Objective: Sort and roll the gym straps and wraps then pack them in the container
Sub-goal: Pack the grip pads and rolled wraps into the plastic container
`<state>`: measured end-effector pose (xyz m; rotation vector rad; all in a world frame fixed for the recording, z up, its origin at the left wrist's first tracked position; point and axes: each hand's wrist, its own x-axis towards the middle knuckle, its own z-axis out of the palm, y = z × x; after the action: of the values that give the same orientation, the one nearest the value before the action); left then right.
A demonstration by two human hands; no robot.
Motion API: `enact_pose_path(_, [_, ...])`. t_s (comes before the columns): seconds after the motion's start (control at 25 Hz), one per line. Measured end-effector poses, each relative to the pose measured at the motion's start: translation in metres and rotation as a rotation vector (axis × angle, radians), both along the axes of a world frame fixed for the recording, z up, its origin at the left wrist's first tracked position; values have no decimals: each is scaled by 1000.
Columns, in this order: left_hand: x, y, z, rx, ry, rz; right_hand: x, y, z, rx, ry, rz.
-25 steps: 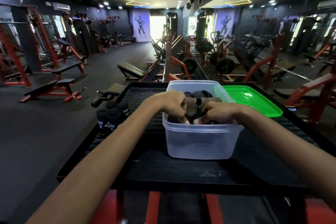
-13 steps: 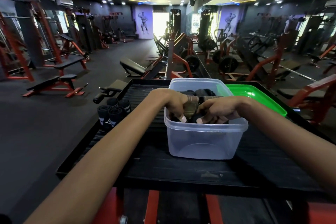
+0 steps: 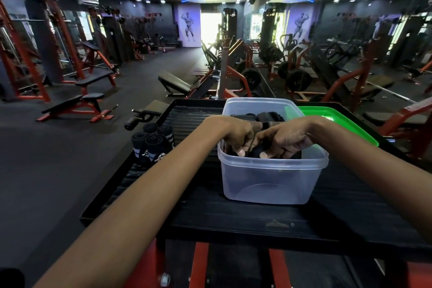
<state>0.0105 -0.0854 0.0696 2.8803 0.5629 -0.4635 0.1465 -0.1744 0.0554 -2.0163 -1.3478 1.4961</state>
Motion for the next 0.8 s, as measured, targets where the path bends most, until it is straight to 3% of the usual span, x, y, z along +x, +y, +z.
enact_pose_path(0.16, [-6, 5, -3, -17, -39, -19, 0, -5, -6, 75, -33, 1])
enact_pose_path(0.32, [-13, 5, 5, -86, -98, 2, 0, -9, -13, 189, -318, 122])
enact_pose_path(0.56, [-19, -2, 13, -63, -3, -70, 1, -16, -4, 223, -223, 324])
enact_pose_path(0.8, [-24, 0, 13, -175, 41, -72, 7, -22, 2, 191, -142, 408])
